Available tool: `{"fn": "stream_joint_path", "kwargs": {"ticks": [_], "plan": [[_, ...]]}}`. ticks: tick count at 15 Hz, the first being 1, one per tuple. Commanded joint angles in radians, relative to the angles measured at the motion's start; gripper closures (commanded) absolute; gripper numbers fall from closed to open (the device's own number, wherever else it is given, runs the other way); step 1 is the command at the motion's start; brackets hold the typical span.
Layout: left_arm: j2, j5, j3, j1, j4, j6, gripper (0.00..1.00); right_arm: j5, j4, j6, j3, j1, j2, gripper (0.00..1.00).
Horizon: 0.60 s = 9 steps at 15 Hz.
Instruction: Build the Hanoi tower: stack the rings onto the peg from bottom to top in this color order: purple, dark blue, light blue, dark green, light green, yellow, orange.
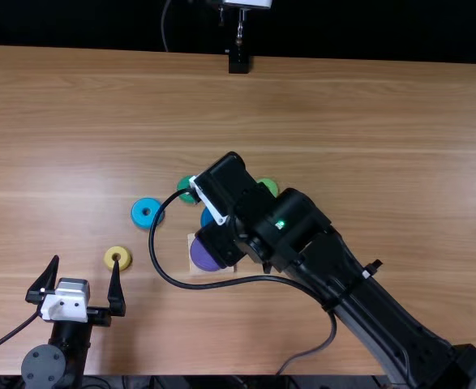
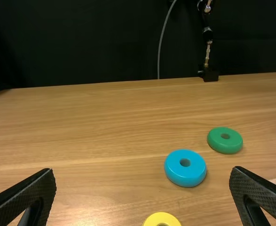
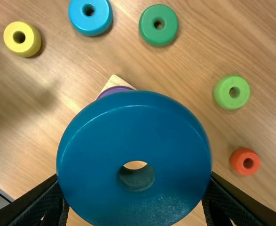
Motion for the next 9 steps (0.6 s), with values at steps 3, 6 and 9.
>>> {"fn": "stream_joint_path", "kwargs": {"ticks": [3, 6, 9], "plan": [[-0.012, 0.005, -0.020, 0.003, -0.011, 0.013, 0.00, -0.002, 0.002, 0.005, 0.062, 0.032, 0.045, 1.00], [-0.012, 0.005, -0.020, 0.003, -0.011, 0.013, 0.00, -0.002, 0.002, 0.005, 0.073, 0.033, 0.070, 1.00], [-0.012, 0.005, -0.020, 0.003, -0.011, 0.013, 0.00, -0.002, 0.000, 0.004, 0.073, 0.033, 0.074, 1.00]]}}
